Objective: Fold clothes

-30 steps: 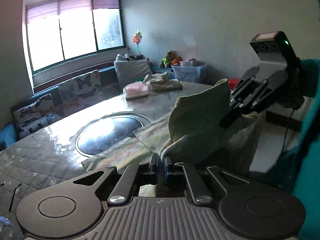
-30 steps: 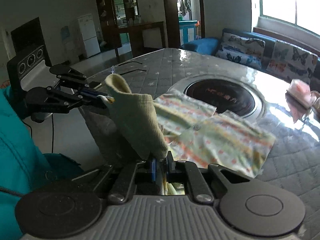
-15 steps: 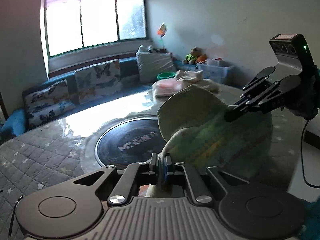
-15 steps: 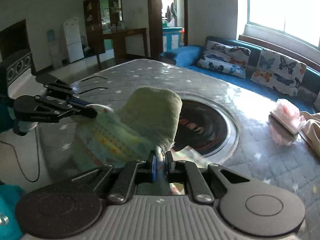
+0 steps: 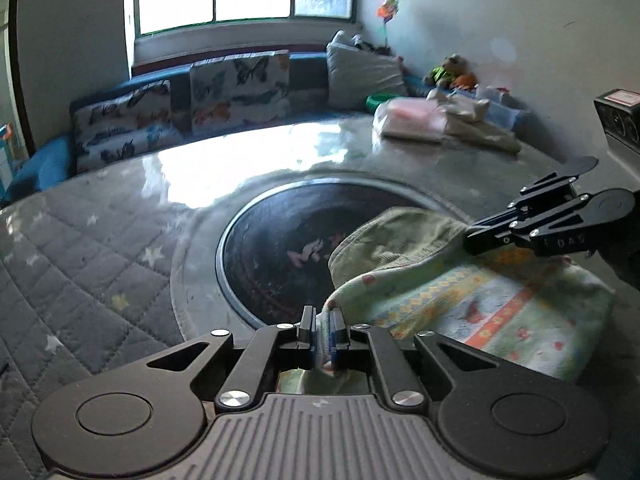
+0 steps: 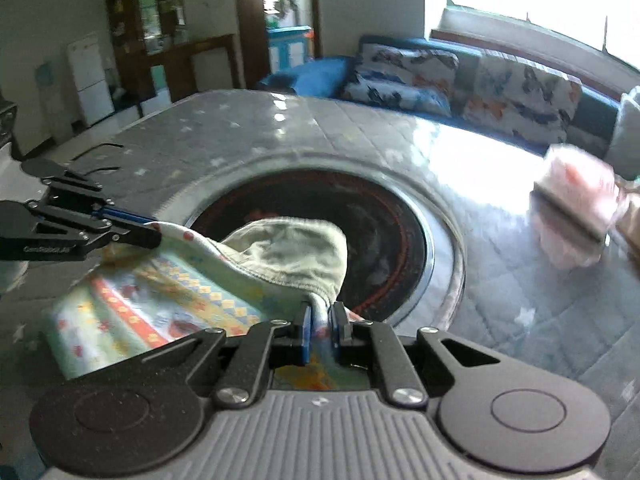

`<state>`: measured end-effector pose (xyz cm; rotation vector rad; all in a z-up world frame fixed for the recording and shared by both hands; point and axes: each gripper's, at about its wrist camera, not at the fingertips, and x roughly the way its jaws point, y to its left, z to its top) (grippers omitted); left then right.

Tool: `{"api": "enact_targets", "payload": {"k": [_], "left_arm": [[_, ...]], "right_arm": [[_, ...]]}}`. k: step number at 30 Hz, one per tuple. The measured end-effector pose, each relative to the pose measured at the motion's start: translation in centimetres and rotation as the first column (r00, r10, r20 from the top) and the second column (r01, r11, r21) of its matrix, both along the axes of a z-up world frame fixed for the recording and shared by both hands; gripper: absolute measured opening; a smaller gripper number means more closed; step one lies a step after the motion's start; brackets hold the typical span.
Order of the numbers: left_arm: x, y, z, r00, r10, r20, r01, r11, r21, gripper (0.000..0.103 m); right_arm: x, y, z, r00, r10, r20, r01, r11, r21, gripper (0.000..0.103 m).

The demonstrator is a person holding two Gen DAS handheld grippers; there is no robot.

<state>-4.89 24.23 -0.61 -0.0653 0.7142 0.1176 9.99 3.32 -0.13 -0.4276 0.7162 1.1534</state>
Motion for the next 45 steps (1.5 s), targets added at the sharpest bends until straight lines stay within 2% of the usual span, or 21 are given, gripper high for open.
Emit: {"api": "enact_targets", "payload": {"k": [1,2,4,5,7,11,15,21,24,26,30,32,33,34,38,41,45], "left_arm": [[0.2,0.1,-0.2,1.000,0.007,-0.005,-0.007,1.000,-0.002,0.012],[0.3,0.2,-0.3,1.000,0.014,-0.006,-0.014,1.000,-0.007,0.014],[0.5,0.4,-0.4,0.999,0.038,-0.007,-0.038,0.999,-0.006,0.024],[0.5,0.5,-0.4,0.999,0.050,-0.006,-0.050,0.999,-0.003,0.029],[0.4,0.8,-0.4,0.998,0.060,-0.007,-0.060,0.998,-0.014,0.029],[0.4,1.1,-0.3,0.996,0.093,-0.006,-0.093,0.995,-0.024,0.036],[0.5,1.2,-0.2,0.993,0.116,-0.008,-0.116,0.993,-0.036,0.039],[0.8,1.5,-0.1,0.988,0.151,-0.020,-0.152,0.988,-0.027,0.046],[0.9,1.6,-0.1,0.986,0.164,-0.022,-0.164,0.986,-0.025,0.047],[1.0,1.8,-0.1,0.984,0.175,-0.027,-0.176,0.984,-0.027,0.048],[0.9,1.9,-0.1,0.983,0.183,-0.027,-0.184,0.983,-0.018,0.049],[0.8,2.0,0.0,0.980,0.196,-0.027,-0.197,0.980,-0.009,0.049],[0.8,2.2,0.0,0.978,0.207,-0.027,-0.207,0.978,-0.004,0.048],[0.7,2.4,0.0,0.975,0.222,-0.028,-0.222,0.975,0.001,0.047],[0.4,3.2,0.5,0.961,0.276,-0.023,-0.277,0.961,-0.001,0.047],[-0.1,2.3,1.4,0.966,0.257,0.012,-0.256,0.966,-0.018,0.046],[0.3,-0.2,2.2,0.987,0.155,0.039,-0.152,0.985,-0.080,0.046]], "right_arm": [[0.2,0.0,-0.3,1.000,-0.016,0.004,0.016,1.000,0.001,0.024],[0.3,-0.1,-0.5,1.000,-0.027,0.002,0.027,1.000,0.006,0.025],[0.6,-0.3,-0.7,0.999,-0.049,0.000,0.049,0.999,0.015,0.030],[0.6,-0.5,-0.5,0.998,-0.058,0.005,0.058,0.998,0.018,0.031],[0.7,-1.2,-0.1,0.997,-0.073,0.011,0.073,0.997,0.031,0.031],[0.2,-3.2,1.0,0.994,-0.105,0.005,0.104,0.992,0.073,0.030],[-1.4,-5.3,1.2,0.996,-0.088,-0.010,0.089,0.991,0.104,0.025],[-2.8,-6.5,1.8,0.982,-0.158,0.102,0.142,0.979,0.146,0.024],[-3.5,-6.5,2.5,0.989,-0.129,0.072,0.115,0.977,0.182,0.024],[-3.4,-6.1,2.0,0.992,-0.109,0.059,0.098,0.982,0.164,0.024],[-1.2,-5.5,0.0,0.986,-0.170,0.003,0.168,0.979,0.114,0.024],[0.0,-5.6,-1.0,0.978,-0.207,-0.013,0.207,0.973,0.101,0.016],[0.5,-5.8,-1.3,0.974,-0.224,-0.027,0.226,0.968,0.106,0.009],[0.8,-6.0,-1.3,0.971,-0.236,-0.043,0.239,0.965,0.111,0.008],[-0.1,-5.6,-0.4,0.975,-0.222,0.023,0.218,0.970,0.107,0.009],[-0.8,-5.0,0.5,0.982,-0.188,0.027,0.183,0.975,0.127,0.009],[-1.3,-2.6,0.4,0.992,-0.124,-0.025,0.126,0.983,0.131,0.010]]}}
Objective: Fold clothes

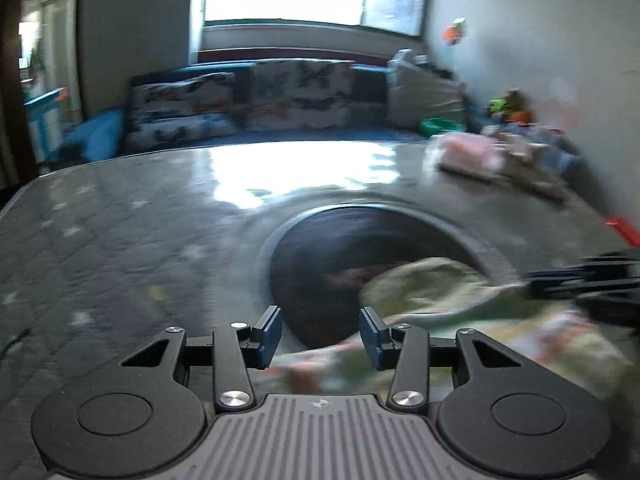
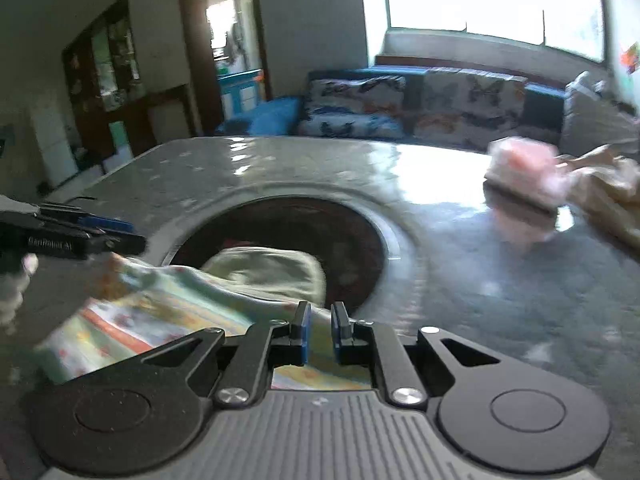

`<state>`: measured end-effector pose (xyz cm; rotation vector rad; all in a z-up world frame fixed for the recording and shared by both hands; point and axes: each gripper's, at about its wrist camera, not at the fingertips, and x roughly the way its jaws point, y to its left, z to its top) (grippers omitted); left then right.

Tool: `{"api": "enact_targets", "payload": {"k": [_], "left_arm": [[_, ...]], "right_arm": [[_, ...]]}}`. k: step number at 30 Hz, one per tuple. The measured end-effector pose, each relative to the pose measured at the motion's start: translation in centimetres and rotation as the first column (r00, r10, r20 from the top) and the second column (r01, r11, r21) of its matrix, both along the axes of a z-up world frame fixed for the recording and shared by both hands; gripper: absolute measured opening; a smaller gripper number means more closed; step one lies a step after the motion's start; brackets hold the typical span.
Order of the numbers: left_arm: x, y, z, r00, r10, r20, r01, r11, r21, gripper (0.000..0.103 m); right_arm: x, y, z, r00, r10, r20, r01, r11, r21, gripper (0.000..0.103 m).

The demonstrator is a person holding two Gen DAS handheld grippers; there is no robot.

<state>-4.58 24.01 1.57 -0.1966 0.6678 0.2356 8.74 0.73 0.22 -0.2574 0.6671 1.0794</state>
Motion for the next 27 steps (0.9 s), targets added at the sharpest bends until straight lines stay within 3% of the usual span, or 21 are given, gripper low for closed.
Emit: {"api": "enact_targets", "payload": {"k": [5,10,14,18,22,27], "left_arm": [[2.1,-1.5,-1.0,0.998,-0.057,-0.020,0.056,0.997,-0.059,0.046],[3.4,-0.7,-2.8,0.997,-0.013,-0.075,0.007,0.997,-0.078,0.049],[1.9,-1.2,-1.7,0.999,-0.007,-0.038,0.005,0.998,-0.060,0.046],[-0.3,-3.7,-0.3,0.997,-0.076,0.010,0.077,0.996,-0.040,0.046],[-2.1,-6.7,-0.6,0.989,-0.145,0.010,0.145,0.989,-0.026,0.046],[-3.7,-8.3,-1.4,0.989,-0.149,0.020,0.150,0.988,-0.030,0.046]], "right_arm": [[0.1,2.7,-1.5,1.000,0.015,-0.024,-0.016,0.999,-0.035,0.010],[0.4,2.6,-0.9,1.000,0.005,-0.021,-0.006,1.000,-0.027,0.013],[-1.0,1.7,0.2,0.998,0.064,0.002,-0.064,0.998,-0.021,0.014],[-3.6,1.0,0.3,0.990,0.140,0.014,-0.140,0.990,-0.025,0.015],[-6.1,0.4,0.0,0.982,0.189,0.033,-0.188,0.982,-0.030,0.015],[-8.5,-0.8,-0.4,0.976,0.209,0.064,-0.207,0.978,-0.035,0.015]]}}
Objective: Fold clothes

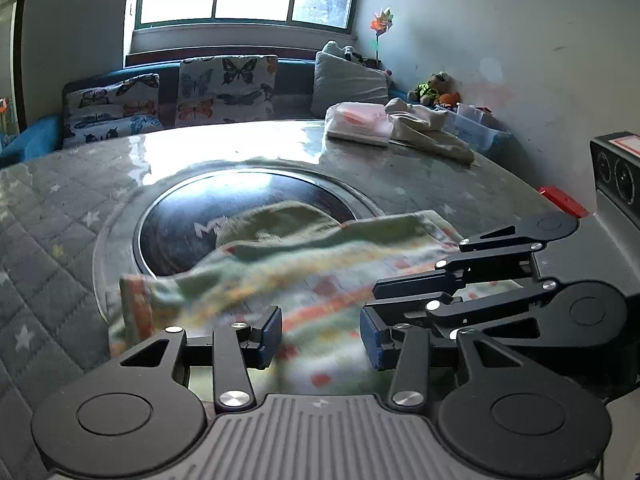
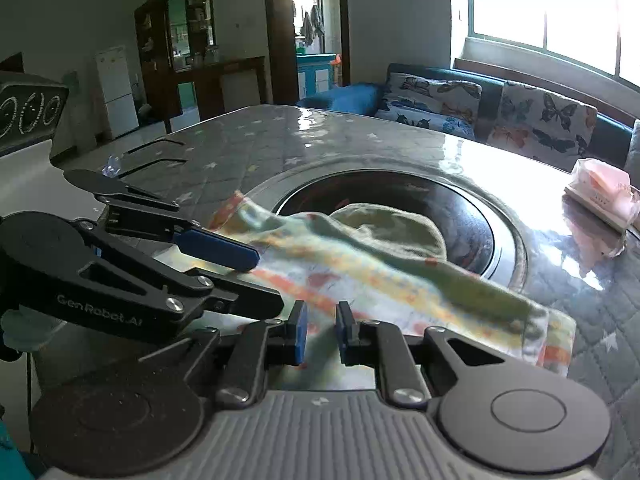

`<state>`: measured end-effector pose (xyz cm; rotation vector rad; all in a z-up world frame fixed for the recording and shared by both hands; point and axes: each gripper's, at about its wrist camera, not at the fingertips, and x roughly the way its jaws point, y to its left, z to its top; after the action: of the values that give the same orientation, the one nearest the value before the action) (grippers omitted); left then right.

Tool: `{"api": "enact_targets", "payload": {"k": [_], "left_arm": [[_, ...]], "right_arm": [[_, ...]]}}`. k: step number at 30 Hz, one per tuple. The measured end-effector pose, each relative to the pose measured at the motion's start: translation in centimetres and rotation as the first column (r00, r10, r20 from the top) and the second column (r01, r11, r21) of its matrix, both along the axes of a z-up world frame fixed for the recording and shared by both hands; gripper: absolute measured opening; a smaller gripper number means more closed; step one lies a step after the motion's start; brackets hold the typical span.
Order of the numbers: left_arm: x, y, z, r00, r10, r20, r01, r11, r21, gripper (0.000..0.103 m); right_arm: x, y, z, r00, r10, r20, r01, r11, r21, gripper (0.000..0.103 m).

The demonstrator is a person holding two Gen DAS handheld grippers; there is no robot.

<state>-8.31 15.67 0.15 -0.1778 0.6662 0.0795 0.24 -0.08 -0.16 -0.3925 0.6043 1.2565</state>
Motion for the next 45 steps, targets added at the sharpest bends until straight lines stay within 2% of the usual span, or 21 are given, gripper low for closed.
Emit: {"api": "enact_targets", "payload": {"k": [4,8,17,26,30,36,45], "left_arm": [[-0.8,0.0,-0.9,1.000,0.026,0.004,-0.026,0.999,-0.027,0.046],[-1.2,-0.1,-1.3,0.999,0.045,0.008,-0.045,0.999,-0.024,0.046],[-3.1,0.5,-1.2,0.995,0.095,0.024,-0.095,0.995,-0.034,0.047],[-4.6,1.6,-1.5,0.990,0.138,0.038,-0.136,0.990,-0.038,0.047],[-4.9,1.7,-1.6,0.989,0.141,0.042,-0.139,0.990,-0.035,0.047],[-5.0,2.3,-1.4,0.987,0.156,0.037,-0.155,0.987,-0.040,0.047],[-3.3,4.2,-0.3,0.981,0.191,0.034,-0.190,0.981,-0.020,0.048]], "right_arm": [[-1.6,-1.1,-0.2,1.000,0.004,0.028,-0.004,1.000,0.014,0.015],[-2.7,-1.7,-0.8,0.998,0.010,0.060,-0.011,1.000,0.011,0.015],[-2.6,-3.5,-0.6,0.998,-0.025,0.056,0.024,0.999,0.023,0.016],[-1.2,-6.4,-0.6,0.992,-0.122,0.034,0.121,0.992,0.023,0.016],[0.1,-7.7,-0.8,0.981,-0.189,0.028,0.189,0.982,0.011,0.021],[1.6,-9.5,-0.8,0.967,-0.255,0.013,0.255,0.967,0.007,0.021],[4.1,-8.2,0.7,0.957,-0.291,-0.006,0.291,0.956,0.034,0.024]]}}
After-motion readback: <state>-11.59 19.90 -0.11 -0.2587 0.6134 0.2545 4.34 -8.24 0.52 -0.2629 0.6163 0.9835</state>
